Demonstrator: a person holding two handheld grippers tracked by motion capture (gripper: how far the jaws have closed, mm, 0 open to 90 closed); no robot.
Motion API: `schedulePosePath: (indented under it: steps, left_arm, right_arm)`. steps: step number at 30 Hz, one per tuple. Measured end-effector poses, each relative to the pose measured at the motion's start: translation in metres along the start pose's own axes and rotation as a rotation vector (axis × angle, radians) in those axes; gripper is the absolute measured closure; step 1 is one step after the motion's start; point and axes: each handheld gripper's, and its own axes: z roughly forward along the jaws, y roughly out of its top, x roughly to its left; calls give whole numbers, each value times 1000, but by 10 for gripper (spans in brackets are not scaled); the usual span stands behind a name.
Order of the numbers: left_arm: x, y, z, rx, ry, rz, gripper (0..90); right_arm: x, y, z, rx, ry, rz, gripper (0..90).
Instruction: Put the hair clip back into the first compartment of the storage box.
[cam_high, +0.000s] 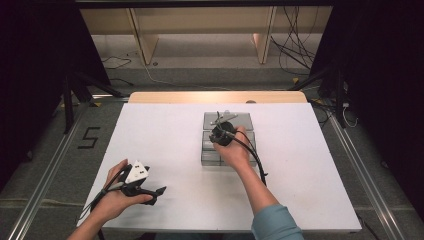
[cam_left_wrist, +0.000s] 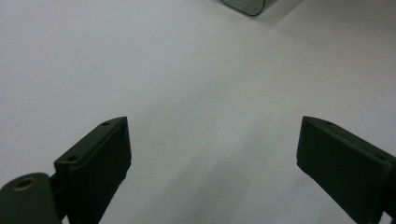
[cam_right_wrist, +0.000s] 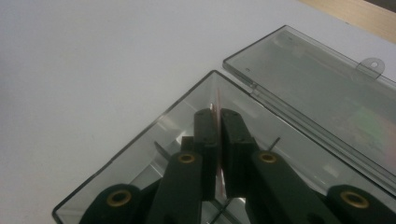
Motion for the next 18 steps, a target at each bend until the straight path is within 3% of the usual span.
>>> schedulePosePath:
  steps: [18]
  left_arm:
    - [-1, 0, 0, 1, -2, -2, 96]
  right_arm:
    - [-3, 3, 10, 23, -27, 8, 865]
